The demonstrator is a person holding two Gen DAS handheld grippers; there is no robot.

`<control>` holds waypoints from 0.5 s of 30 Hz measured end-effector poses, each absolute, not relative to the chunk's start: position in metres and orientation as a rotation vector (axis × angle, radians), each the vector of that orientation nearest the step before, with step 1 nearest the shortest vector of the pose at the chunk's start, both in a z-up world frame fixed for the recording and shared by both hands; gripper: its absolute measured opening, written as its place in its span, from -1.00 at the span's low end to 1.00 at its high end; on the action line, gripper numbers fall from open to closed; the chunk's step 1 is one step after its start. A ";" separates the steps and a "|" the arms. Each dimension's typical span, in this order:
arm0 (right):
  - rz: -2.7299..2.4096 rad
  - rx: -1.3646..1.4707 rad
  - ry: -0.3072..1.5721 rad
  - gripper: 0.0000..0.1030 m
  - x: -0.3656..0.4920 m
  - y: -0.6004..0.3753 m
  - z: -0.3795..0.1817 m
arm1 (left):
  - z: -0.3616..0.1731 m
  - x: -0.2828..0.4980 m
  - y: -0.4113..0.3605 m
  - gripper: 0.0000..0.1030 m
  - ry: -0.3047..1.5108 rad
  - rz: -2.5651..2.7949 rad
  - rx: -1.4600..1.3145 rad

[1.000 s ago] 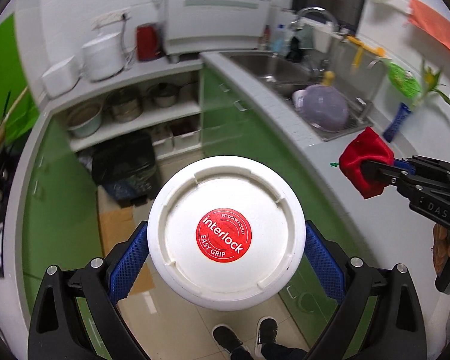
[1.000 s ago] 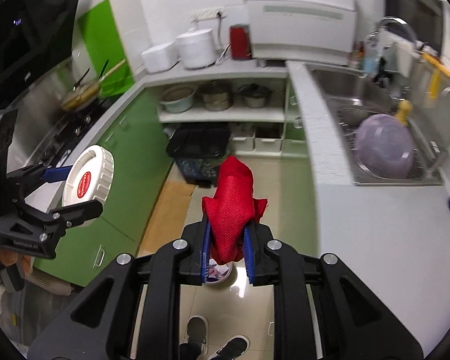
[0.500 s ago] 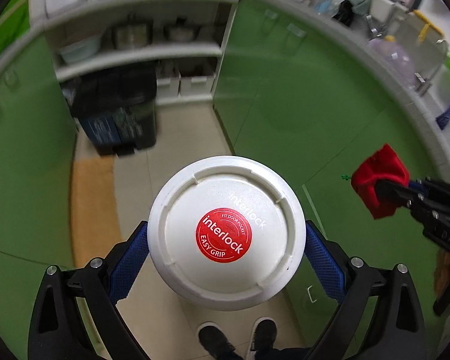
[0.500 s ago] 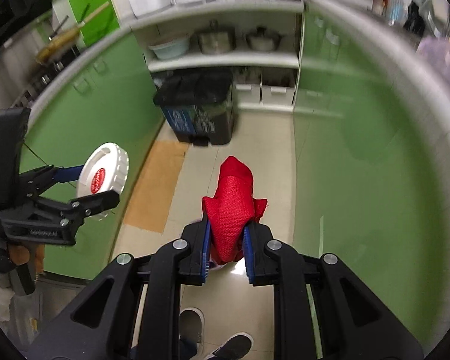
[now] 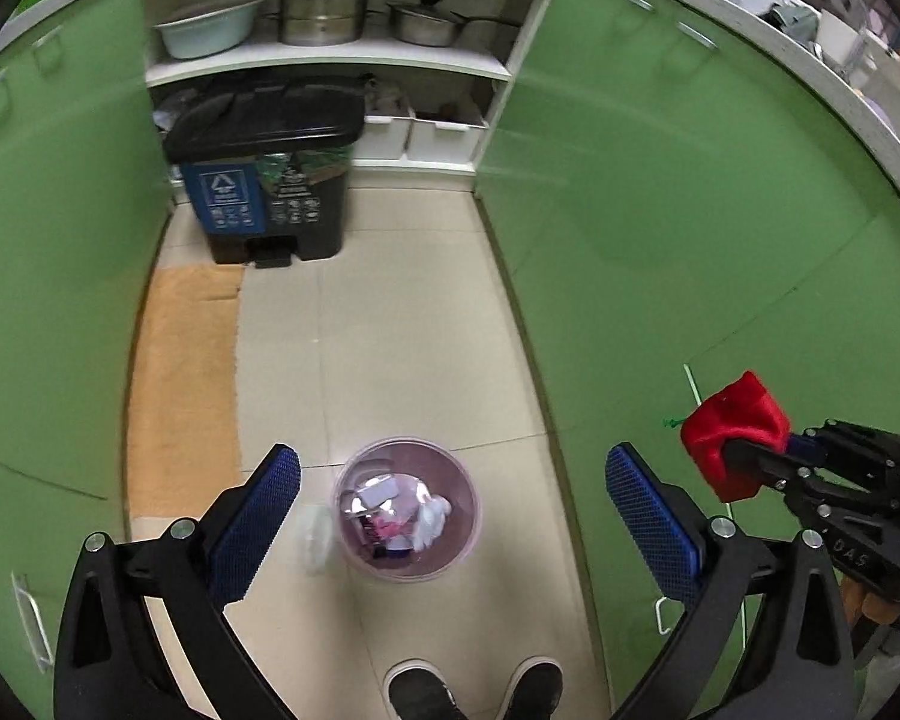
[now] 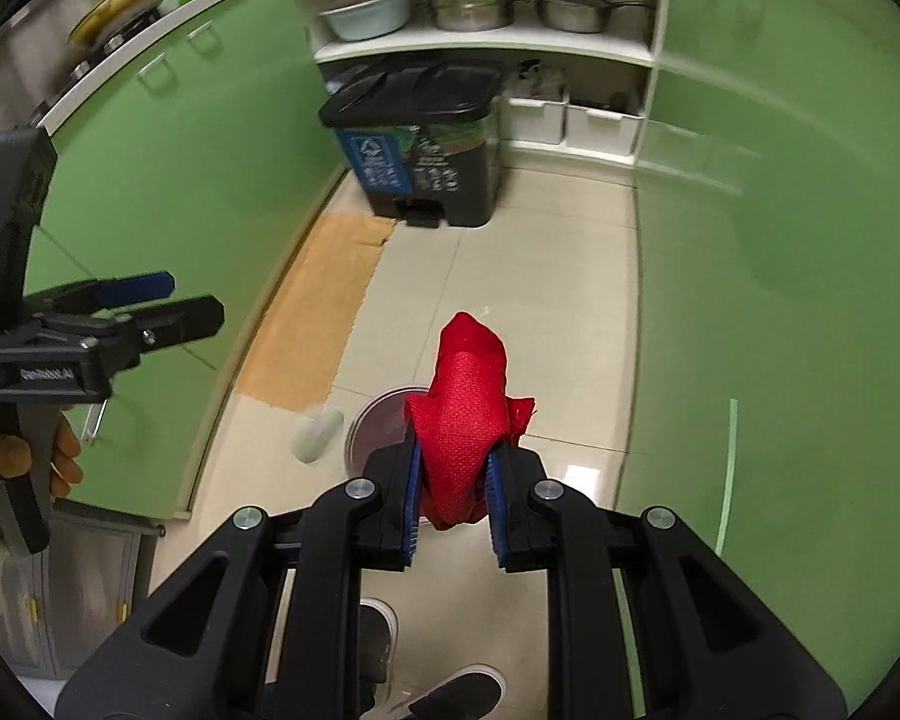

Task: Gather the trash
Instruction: 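Carry lid and red cloth to the wastebasket and open both tools to drop them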

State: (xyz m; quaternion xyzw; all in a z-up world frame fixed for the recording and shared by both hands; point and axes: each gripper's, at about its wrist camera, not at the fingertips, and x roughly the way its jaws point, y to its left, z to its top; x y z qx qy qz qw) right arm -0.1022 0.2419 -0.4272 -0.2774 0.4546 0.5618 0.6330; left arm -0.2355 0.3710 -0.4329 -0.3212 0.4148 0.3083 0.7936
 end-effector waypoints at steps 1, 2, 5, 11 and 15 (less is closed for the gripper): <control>1.302 -0.643 1.045 -0.65 -0.107 0.247 -0.429 | -0.432 -0.241 0.373 0.89 0.890 0.673 -0.695; 1.318 -0.654 1.051 -0.65 -0.112 0.252 -0.432 | -0.429 -0.247 0.376 0.89 0.884 0.688 -0.701; 1.354 -0.682 1.066 -0.65 -0.125 0.269 -0.438 | -0.423 -0.267 0.384 0.89 0.872 0.734 -0.709; 1.412 -0.725 1.078 -0.65 -0.146 0.293 -0.453 | -0.421 -0.300 0.396 0.89 0.853 0.806 -0.727; 1.443 -0.757 1.087 -0.65 -0.157 0.305 -0.469 | -0.429 -0.316 0.401 0.89 0.836 0.833 -0.751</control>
